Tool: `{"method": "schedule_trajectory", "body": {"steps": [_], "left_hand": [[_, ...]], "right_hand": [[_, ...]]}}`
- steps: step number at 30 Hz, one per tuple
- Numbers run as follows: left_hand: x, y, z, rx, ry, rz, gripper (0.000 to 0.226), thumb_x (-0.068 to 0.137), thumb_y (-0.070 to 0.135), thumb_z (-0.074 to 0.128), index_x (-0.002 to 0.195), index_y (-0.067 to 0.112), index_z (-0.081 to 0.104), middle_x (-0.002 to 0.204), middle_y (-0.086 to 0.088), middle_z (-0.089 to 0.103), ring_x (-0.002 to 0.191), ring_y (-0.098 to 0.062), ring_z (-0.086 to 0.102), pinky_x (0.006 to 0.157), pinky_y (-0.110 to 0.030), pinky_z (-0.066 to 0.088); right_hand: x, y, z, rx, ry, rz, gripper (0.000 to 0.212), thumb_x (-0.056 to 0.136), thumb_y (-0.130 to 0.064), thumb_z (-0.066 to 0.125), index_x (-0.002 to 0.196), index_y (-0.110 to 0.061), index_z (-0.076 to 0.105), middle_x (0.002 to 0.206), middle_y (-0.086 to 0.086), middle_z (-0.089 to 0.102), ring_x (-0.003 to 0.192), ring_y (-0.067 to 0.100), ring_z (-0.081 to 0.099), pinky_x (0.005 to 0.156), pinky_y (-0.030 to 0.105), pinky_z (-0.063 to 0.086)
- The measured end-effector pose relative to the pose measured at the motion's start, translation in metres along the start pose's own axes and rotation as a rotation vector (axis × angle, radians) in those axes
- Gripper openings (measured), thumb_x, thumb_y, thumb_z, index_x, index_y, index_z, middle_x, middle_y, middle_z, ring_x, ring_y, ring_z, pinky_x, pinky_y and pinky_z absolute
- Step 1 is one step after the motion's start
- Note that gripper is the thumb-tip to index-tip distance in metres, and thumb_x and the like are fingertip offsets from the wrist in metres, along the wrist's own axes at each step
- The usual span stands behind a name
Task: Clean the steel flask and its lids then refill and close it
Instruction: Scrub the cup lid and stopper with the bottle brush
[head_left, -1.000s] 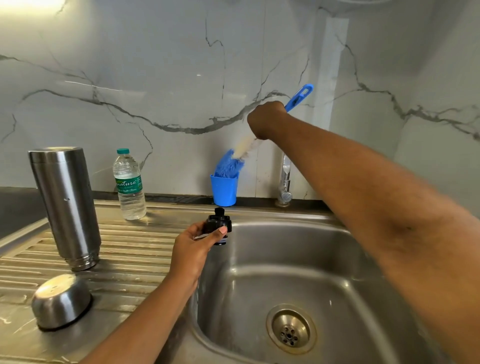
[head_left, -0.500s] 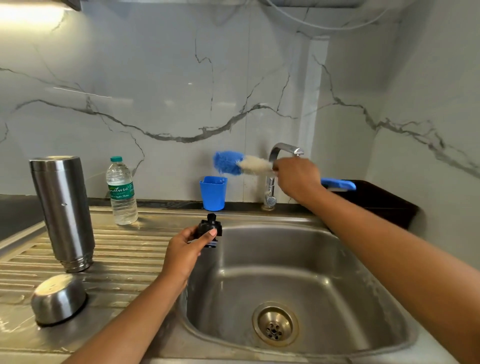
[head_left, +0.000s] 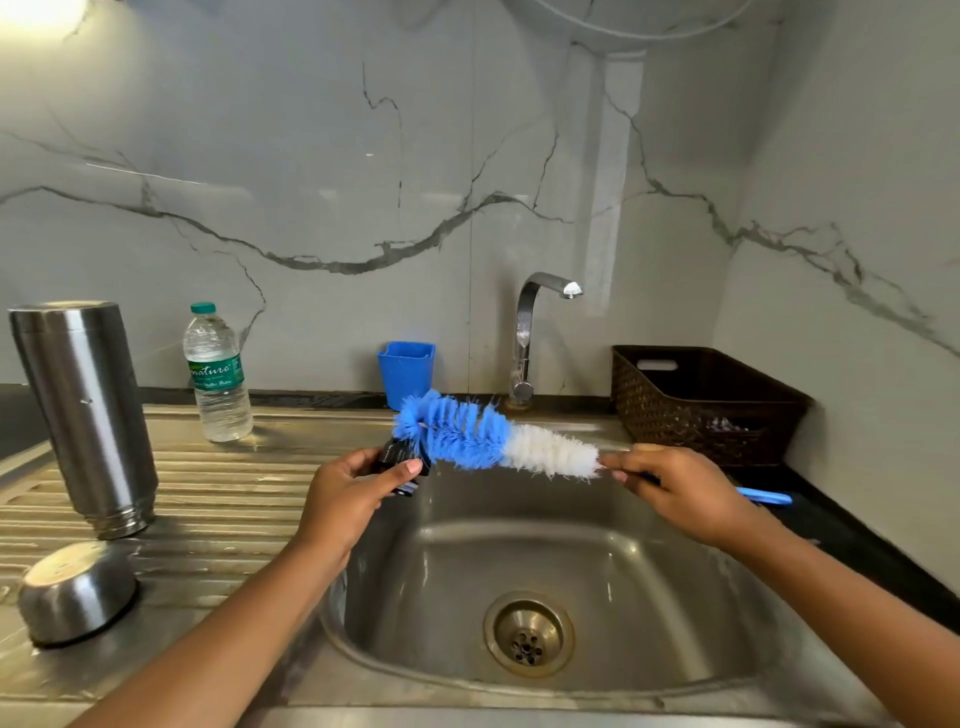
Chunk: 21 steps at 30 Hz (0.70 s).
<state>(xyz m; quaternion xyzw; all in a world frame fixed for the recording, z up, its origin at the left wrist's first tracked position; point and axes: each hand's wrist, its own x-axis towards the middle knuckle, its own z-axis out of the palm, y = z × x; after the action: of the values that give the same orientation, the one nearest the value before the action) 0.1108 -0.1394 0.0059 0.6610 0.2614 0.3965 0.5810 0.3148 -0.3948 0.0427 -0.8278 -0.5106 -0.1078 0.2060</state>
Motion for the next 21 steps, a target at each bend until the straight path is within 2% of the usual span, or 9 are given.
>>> {"method": "schedule_trajectory", "body": {"steps": [2, 5, 7, 9, 14, 18, 19, 21], "left_hand": [[0.0, 0.001, -0.002, -0.008, 0.0, 0.003, 0.021, 0.07, 0.015, 0.081, 0.088, 0.02, 0.072, 0.073, 0.005, 0.073, 0.064, -0.005, 0.063, 0.066, -0.024, 0.047], [0.0, 0.004, -0.006, 0.074, -0.008, 0.042, 0.032, 0.067, 0.011, 0.082, 0.097, 0.016, 0.071, 0.085, -0.001, 0.074, 0.076, -0.014, 0.068, 0.07, -0.015, 0.052], [0.001, 0.005, -0.008, 0.139, -0.006, 0.07, 0.032, 0.065, 0.015, 0.084, 0.094, 0.019, 0.072, 0.087, -0.001, 0.074, 0.08, -0.015, 0.069, 0.076, -0.022, 0.052], [0.002, 0.006, -0.008, 0.191, -0.008, 0.072, 0.034, 0.062, 0.017, 0.086, 0.092, 0.022, 0.072, 0.088, 0.0, 0.074, 0.083, -0.017, 0.069, 0.082, -0.029, 0.052], [0.0, 0.008, -0.01, 0.174, 0.001, 0.046, 0.035, 0.065, 0.016, 0.084, 0.098, 0.013, 0.073, 0.087, -0.004, 0.074, 0.077, -0.014, 0.068, 0.069, -0.017, 0.047], [0.003, 0.012, -0.016, 0.113, 0.06, 0.045, 0.033, 0.069, 0.015, 0.082, 0.1, 0.01, 0.071, 0.082, -0.003, 0.071, 0.052, 0.006, 0.058, 0.055, -0.009, 0.043], [0.003, 0.014, -0.016, 0.127, 0.046, 0.05, 0.033, 0.068, 0.015, 0.082, 0.099, 0.011, 0.071, 0.082, -0.002, 0.071, 0.053, 0.006, 0.059, 0.055, -0.008, 0.043], [0.0, 0.013, -0.01, 0.185, -0.015, 0.058, 0.034, 0.065, 0.016, 0.084, 0.097, 0.014, 0.072, 0.084, -0.002, 0.073, 0.068, -0.006, 0.067, 0.064, -0.014, 0.047]], "right_hand": [[0.002, -0.003, 0.002, -0.048, 0.026, -0.038, 0.031, 0.094, -0.024, 0.055, 0.123, -0.031, 0.062, 0.107, -0.011, 0.066, 0.098, 0.011, 0.062, 0.072, 0.021, 0.038], [0.003, -0.003, -0.001, -0.084, 0.065, -0.05, 0.03, 0.094, -0.024, 0.055, 0.122, -0.031, 0.062, 0.101, -0.01, 0.066, 0.092, 0.012, 0.062, 0.062, 0.017, 0.032], [0.001, -0.002, -0.002, -0.073, 0.075, -0.052, 0.029, 0.094, -0.024, 0.056, 0.121, -0.031, 0.064, 0.098, -0.009, 0.066, 0.09, 0.013, 0.062, 0.06, 0.016, 0.031], [0.0, -0.003, 0.0, -0.078, 0.077, -0.057, 0.029, 0.093, -0.023, 0.056, 0.12, -0.031, 0.064, 0.099, -0.009, 0.067, 0.092, 0.013, 0.063, 0.064, 0.02, 0.034], [0.002, -0.011, 0.014, -0.052, 0.056, -0.059, 0.029, 0.093, -0.025, 0.057, 0.12, -0.031, 0.064, 0.109, -0.008, 0.069, 0.101, 0.016, 0.064, 0.075, 0.029, 0.048], [-0.002, -0.004, 0.007, 0.0, 0.013, -0.071, 0.029, 0.091, -0.024, 0.06, 0.119, -0.031, 0.065, 0.108, -0.008, 0.07, 0.099, 0.013, 0.064, 0.082, 0.032, 0.05], [-0.003, -0.001, 0.005, 0.014, 0.02, -0.063, 0.029, 0.091, -0.023, 0.061, 0.118, -0.03, 0.065, 0.108, -0.009, 0.07, 0.099, 0.013, 0.065, 0.083, 0.033, 0.051], [-0.003, -0.001, 0.005, 0.011, 0.035, -0.041, 0.028, 0.09, -0.023, 0.061, 0.117, -0.031, 0.066, 0.108, -0.008, 0.07, 0.099, 0.014, 0.065, 0.084, 0.036, 0.051]]}}
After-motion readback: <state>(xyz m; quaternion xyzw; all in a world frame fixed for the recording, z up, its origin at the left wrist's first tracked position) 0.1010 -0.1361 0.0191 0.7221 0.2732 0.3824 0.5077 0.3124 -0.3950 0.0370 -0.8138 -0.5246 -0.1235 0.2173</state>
